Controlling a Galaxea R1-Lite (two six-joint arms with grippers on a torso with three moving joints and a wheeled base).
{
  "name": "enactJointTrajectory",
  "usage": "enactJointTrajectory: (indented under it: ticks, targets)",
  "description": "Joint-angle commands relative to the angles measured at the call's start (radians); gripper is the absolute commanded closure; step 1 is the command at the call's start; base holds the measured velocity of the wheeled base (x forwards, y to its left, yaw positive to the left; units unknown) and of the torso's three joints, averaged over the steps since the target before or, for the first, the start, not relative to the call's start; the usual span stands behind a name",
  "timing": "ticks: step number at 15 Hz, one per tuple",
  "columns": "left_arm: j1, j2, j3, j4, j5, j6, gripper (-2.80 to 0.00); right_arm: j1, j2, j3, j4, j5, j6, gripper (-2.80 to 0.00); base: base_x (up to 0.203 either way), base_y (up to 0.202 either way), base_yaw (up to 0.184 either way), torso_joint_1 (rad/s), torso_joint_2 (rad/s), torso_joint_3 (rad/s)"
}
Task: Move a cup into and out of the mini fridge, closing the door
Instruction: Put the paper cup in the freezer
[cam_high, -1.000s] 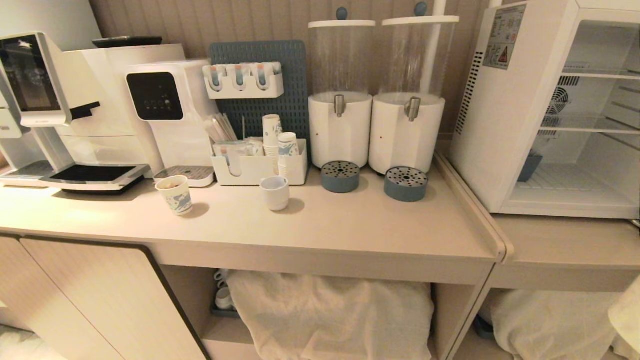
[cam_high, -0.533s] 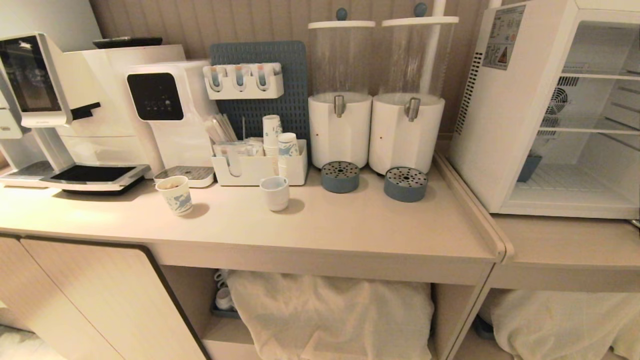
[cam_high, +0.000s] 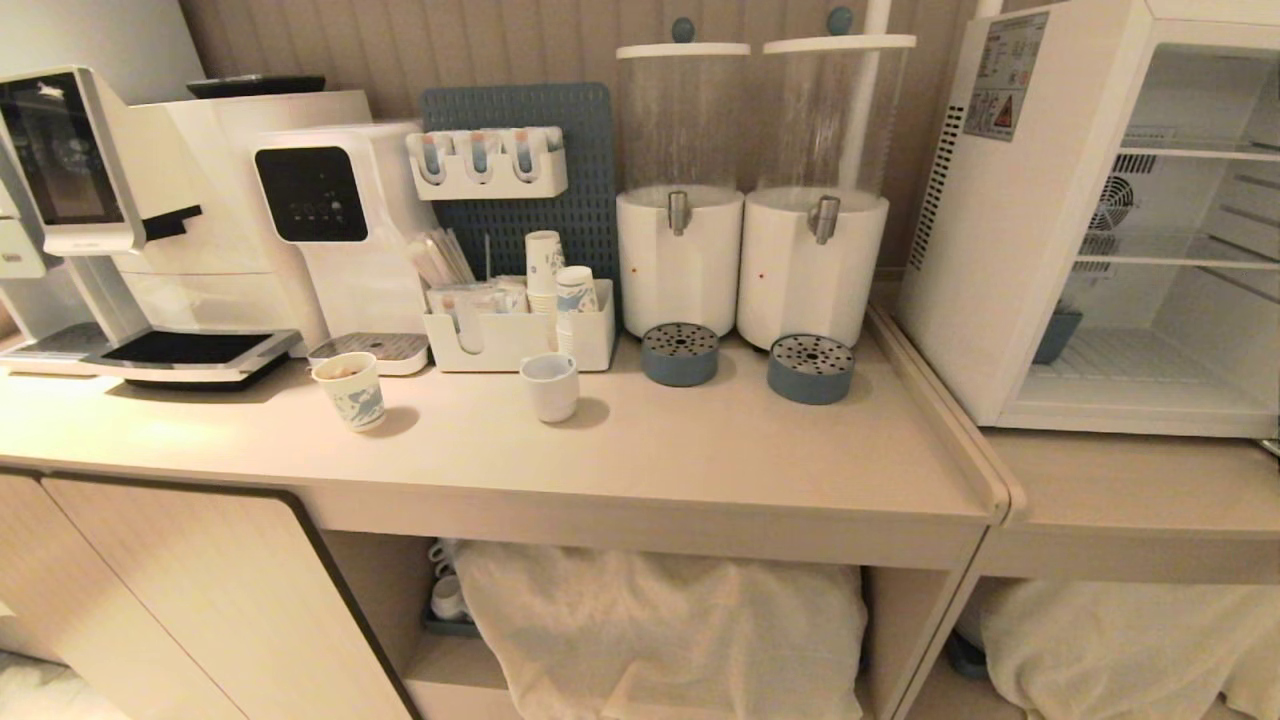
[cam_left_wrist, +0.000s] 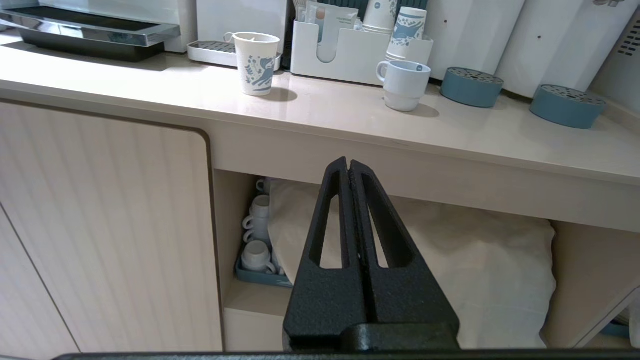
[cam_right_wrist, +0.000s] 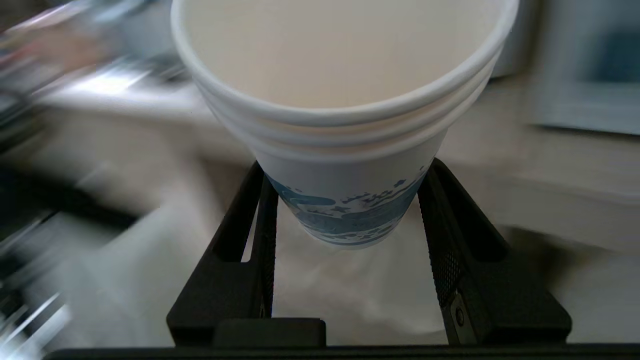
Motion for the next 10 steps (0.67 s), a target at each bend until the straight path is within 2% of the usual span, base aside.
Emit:
enactJointTrajectory:
  ticks: [1,4,5,7,8,9,10]
  targets:
    - [0.000,-0.003,0.040,-0.001,0.000,-0.001,0.00,-0.004,-0.040,0.129,-0.153,-0.209,-0.002,0.00,0.000,0.000,0.000,0.000,0.00,0.000]
    - [0.001,-0.003,0.040,-0.001,0.000,0.000,0.00,-0.006,-0.039,0.510,-0.476,-0.326,-0.100,0.00,0.000,0.000,0.000,0.000,0.00,0.000]
    - [0.000,-0.003,0.040,-0.001,0.000,0.000,0.00,-0.006,-0.039,0.591,-0.522,-0.347,-0.122,0.00,0.000,0.000,0.000,0.000,0.00,0.000]
    - [0.001,-0.003,0.040,0.000,0.000,0.003,0.00,-0.006,-0.038,0.642,-0.552,-0.344,-0.166,0.00,0.000,0.000,0.000,0.000,0.00,0.000]
    - [0.000,-0.003,0.040,0.000,0.000,0.004,0.00,-0.006,-0.037,0.628,-0.496,-0.321,-0.185,0.00,0.000,0.000,0.000,0.000,0.00,0.000]
    - [-0.001,-0.003,0.040,0.000,-0.001,0.004,0.00,-0.007,-0.037,0.609,-0.424,-0.317,-0.185,0.00,0.000,0.000,0.000,0.000,0.00,0.000]
    - [0.001,-0.003,0.040,-0.001,-0.001,0.004,0.00,-0.007,-0.037,0.602,-0.420,-0.317,-0.153,0.00,0.000,0.000,0.000,0.000,0.00,0.000]
